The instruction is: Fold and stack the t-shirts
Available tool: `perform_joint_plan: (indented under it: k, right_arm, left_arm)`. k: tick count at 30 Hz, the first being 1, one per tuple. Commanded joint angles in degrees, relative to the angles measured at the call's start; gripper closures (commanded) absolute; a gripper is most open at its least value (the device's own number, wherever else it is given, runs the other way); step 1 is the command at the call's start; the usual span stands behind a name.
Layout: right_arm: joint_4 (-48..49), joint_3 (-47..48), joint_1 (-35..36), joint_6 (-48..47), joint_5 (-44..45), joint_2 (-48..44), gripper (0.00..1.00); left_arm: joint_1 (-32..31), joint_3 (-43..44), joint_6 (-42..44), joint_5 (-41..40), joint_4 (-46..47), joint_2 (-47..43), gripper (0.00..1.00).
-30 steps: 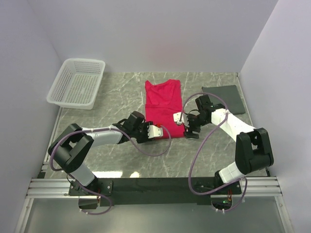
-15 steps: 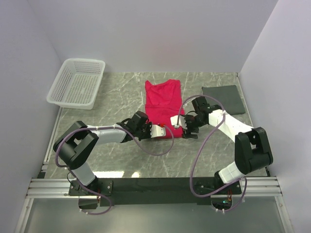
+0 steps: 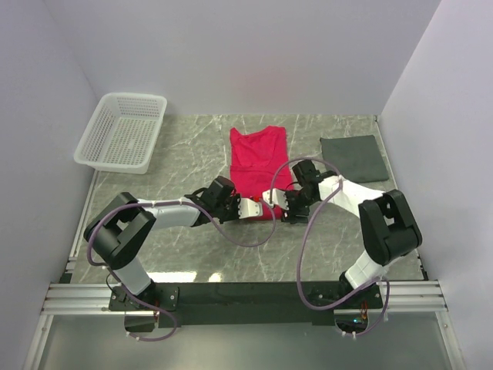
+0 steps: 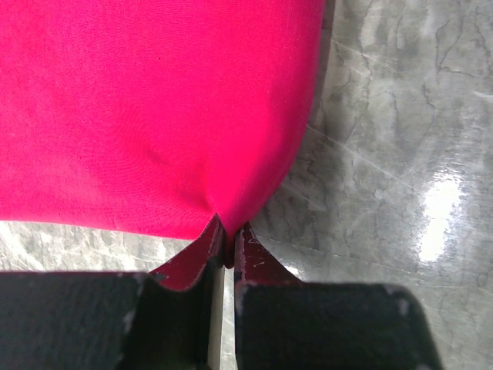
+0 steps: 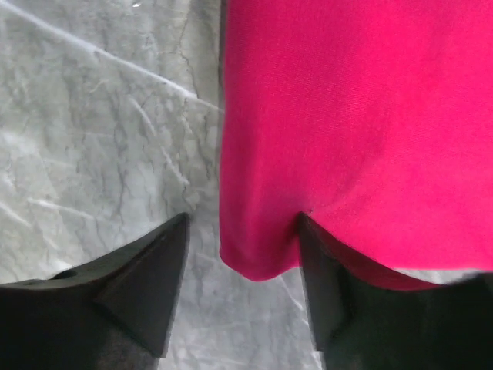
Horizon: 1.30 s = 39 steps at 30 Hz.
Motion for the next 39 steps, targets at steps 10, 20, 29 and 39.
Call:
perform_joint_plan:
  k: [10,20,29,39]
  right_arm:
    - [1.44,2.71,1.30,7.52,2.52,3.49,0.89]
    - [-20.05,9.56,-6.35,3.76,-12.59,-0.99,1.00]
    - [-24.94,13.42,-8.46,7.41,-18.24,-4.69,1.00]
    - [-19.14,38.53,-12.06,24.04,-13.14,12.25,1.00]
  left_arm:
    - [-0.48,0.41,-2.09,2.38,-2.13,-3.61,0.98]
    - [-0.48,0.23,-2.88,11.33,-8.79,-9.32,0.99]
    - [0.05,2.69,-4.29,18.03,-15.14,-12.85,0.99]
    - [12.00,20.41,-9.65,18.38,-9.08,0.13,1.00]
